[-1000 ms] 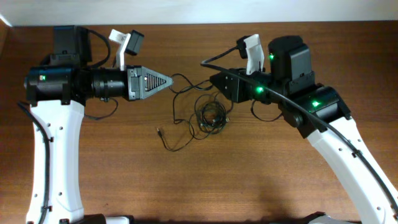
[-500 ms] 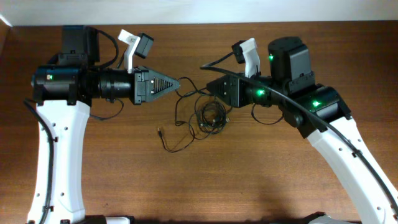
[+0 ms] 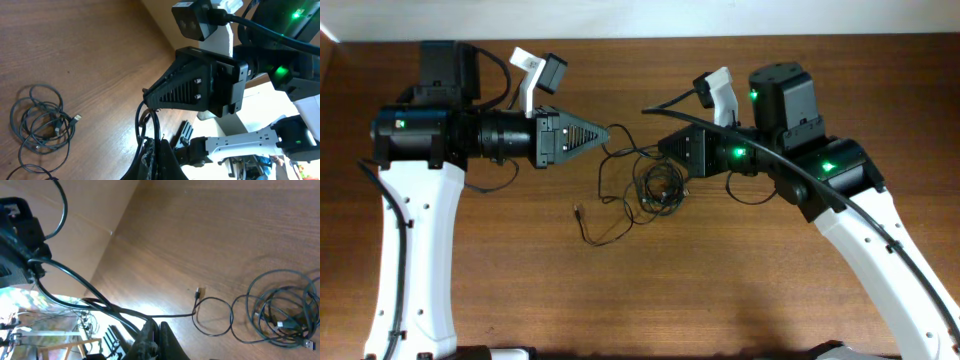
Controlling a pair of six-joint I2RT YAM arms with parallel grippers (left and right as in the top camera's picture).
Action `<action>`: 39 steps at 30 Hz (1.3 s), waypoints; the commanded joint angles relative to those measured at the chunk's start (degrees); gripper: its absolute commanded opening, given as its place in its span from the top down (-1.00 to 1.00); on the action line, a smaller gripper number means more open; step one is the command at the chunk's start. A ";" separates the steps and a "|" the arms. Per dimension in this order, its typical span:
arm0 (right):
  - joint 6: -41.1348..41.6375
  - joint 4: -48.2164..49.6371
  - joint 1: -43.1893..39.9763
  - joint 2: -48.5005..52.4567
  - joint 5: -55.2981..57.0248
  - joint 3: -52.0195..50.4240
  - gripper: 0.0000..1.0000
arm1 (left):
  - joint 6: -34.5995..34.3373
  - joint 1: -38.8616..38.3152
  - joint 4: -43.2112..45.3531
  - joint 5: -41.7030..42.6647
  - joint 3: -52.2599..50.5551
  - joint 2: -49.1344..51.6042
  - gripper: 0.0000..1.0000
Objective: Untangle cables
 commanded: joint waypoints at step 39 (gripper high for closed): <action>-0.42 -2.86 -0.07 1.62 13.66 0.63 -0.73 | -31.54 2.73 -7.82 -63.06 -4.57 -0.44 0.42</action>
